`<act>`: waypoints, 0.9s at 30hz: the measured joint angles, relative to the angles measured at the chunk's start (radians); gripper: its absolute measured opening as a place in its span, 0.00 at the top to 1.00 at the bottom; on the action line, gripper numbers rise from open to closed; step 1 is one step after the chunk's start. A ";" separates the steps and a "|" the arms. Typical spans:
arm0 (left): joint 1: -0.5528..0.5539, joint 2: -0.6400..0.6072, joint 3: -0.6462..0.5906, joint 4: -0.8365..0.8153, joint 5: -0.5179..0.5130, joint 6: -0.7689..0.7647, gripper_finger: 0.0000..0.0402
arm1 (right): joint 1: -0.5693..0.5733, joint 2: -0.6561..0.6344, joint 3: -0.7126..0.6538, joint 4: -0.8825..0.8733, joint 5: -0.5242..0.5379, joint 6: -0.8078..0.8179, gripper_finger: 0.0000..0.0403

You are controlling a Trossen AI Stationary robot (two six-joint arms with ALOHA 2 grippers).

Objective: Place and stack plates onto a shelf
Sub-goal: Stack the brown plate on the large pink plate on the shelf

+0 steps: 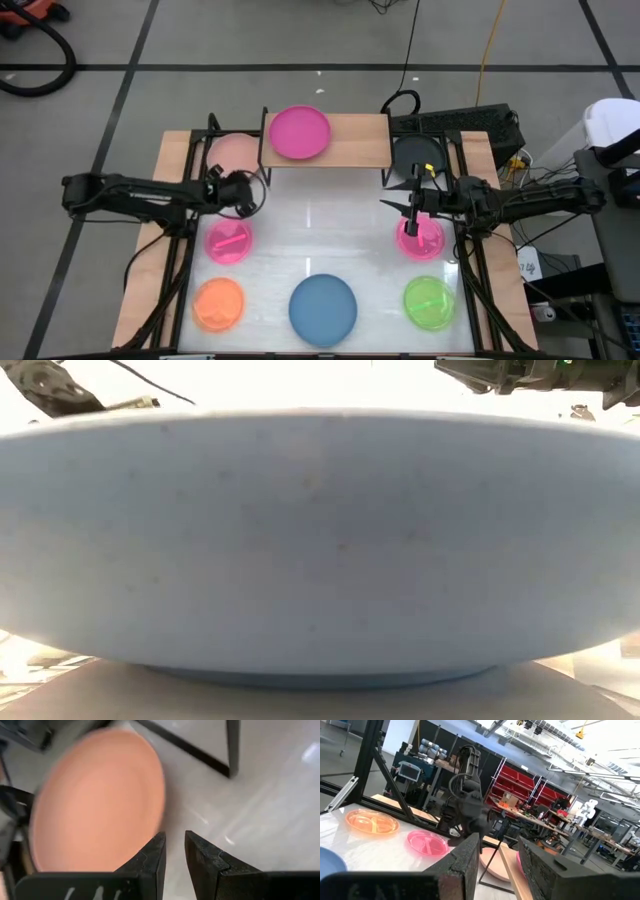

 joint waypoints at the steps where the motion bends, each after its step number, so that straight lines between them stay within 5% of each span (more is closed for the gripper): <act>1: 0.003 0.018 0.000 -0.001 0.016 0.003 0.80 | 0.000 0.000 0.000 0.001 0.000 0.000 0.71; 7: 0.011 0.082 0.005 0.012 0.077 0.014 0.74 | 0.000 0.000 0.000 0.003 0.000 0.000 0.71; 18: 0.050 0.081 0.006 0.002 0.025 0.060 0.35 | 0.000 0.000 0.000 0.003 0.000 0.000 0.71; 27: 0.171 0.149 0.007 0.023 0.024 0.106 0.30 | 0.000 0.000 0.000 0.003 0.000 0.000 0.71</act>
